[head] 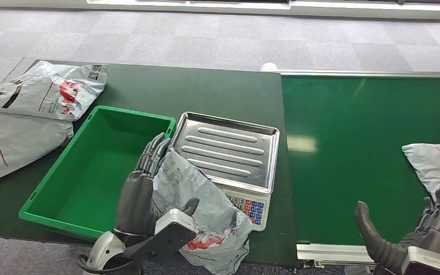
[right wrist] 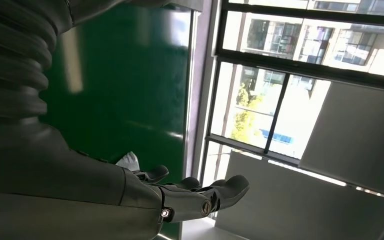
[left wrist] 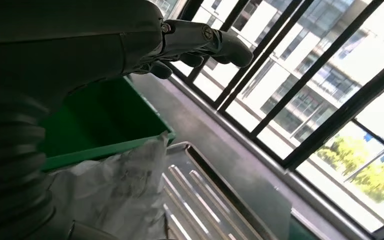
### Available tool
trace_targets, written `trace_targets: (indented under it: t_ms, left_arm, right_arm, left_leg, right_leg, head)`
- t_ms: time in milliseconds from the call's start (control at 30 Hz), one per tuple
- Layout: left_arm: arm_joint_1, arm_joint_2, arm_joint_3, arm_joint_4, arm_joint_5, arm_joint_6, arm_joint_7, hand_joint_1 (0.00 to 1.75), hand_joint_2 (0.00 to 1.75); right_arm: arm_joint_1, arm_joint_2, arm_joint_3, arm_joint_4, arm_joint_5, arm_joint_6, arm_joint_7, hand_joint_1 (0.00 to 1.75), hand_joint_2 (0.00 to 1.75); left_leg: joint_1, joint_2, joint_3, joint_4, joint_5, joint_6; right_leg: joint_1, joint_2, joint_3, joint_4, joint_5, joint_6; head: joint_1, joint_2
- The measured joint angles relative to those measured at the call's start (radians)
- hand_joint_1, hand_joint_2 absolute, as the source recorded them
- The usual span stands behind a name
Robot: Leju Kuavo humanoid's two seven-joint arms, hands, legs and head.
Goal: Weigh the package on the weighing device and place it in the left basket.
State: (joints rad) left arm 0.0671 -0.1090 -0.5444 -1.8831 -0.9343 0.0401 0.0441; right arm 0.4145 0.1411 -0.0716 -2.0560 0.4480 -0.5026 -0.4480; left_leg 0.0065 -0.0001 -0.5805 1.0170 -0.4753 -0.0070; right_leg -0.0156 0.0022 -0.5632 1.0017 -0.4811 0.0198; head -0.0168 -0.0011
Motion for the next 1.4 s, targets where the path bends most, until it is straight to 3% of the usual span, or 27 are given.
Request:
trace_targets:
  t_ms: [267,700,833,1400]
  left_arm:
    - [0.021,0.012,0.001,0.114,-0.139,-0.253,0.077,0.0,1.75]
    - [-0.014,0.014,-0.006,0.273,-0.197,-0.264,0.075,0.03,1.75]
    - [-0.028,0.014,-0.007,0.303,-0.216,-0.262,0.076,1.71,1.75]
    - [-0.075,-0.017,-0.009,0.42,-0.25,-0.189,0.041,1.75,1.75]
  right_arm:
    - [-0.025,0.016,-0.027,-0.004,0.015,0.015,0.012,0.0,1.75]
    - [-0.047,0.021,-0.03,-0.004,0.025,0.004,0.021,0.0,1.75]
    - [-0.049,0.023,-0.032,-0.004,0.026,0.004,0.021,0.0,1.75]
    - [-0.044,0.048,-0.05,-0.004,0.035,0.019,0.005,0.0,1.75]
  left_leg:
    - [0.0,0.0,0.0,0.0,0.0,0.0]
    - [0.0,0.0,0.0,0.0,0.0,0.0]
    - [0.0,0.0,0.001,0.0,0.0,0.0]
    - [0.0,0.0,0.003,0.0,0.0,0.0]
  right_leg:
    - [0.0,0.0,0.0,0.0,0.0,0.0]
    - [0.0,0.0,0.0,0.0,0.0,0.0]
    - [0.0,0.0,0.0,0.0,0.0,0.0]
    - [0.0,0.0,0.003,0.0,0.0,0.0]
  head:
    - [0.0,0.0]
    - [0.0,0.0]
    - [0.0,0.0]
    - [0.0,0.0]
